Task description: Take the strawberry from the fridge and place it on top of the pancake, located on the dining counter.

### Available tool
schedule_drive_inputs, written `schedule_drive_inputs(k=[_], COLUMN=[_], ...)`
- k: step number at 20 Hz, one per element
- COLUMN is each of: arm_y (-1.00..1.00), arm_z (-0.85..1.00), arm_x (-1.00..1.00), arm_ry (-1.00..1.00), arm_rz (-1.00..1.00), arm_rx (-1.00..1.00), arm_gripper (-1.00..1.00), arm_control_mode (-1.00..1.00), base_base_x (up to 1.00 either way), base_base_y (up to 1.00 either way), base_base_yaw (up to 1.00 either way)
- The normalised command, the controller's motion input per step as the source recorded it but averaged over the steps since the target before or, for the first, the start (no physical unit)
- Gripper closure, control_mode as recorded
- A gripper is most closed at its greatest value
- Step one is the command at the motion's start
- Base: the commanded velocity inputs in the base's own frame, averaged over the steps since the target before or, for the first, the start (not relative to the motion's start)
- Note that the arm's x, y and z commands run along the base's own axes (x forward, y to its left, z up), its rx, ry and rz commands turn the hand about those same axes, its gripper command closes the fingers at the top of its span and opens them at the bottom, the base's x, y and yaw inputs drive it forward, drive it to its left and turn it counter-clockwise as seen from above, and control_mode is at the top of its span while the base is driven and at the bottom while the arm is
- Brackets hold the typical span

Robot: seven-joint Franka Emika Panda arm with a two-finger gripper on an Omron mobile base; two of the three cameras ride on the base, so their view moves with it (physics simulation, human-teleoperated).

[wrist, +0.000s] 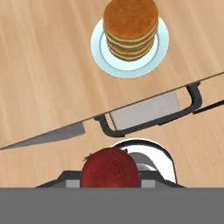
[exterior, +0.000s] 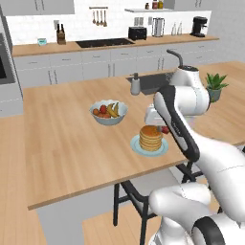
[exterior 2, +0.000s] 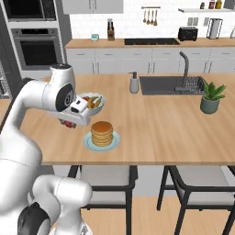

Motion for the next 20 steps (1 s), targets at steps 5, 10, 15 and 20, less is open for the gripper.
schedule_drive_inputs(k=[5, 10, 15, 20], arm_y=[-0.39, -0.37, -0.04, 0.0], arm_z=[-0.24, -0.36, -0.41, -0.46], arm_x=[0.94, 0.88, 0.78, 0.63], arm_ry=[0.15, 0.01, 0.0, 0.0], arm_rz=[-0.09, -0.08, -0.1, -0.06], arm_rx=[0.0, -0.01, -0.09, -0.07], arm_gripper=[1.0, 1.0, 1.0, 1.0], arm_control_mode=[-1.0, -1.0, -1.0, -1.0], base_base_x=[0.0, 0.0, 0.0, 0.0], base_base_y=[0.0, 0.0, 0.0, 0.0], base_base_yaw=[0.0, 0.0, 0.0, 0.0])
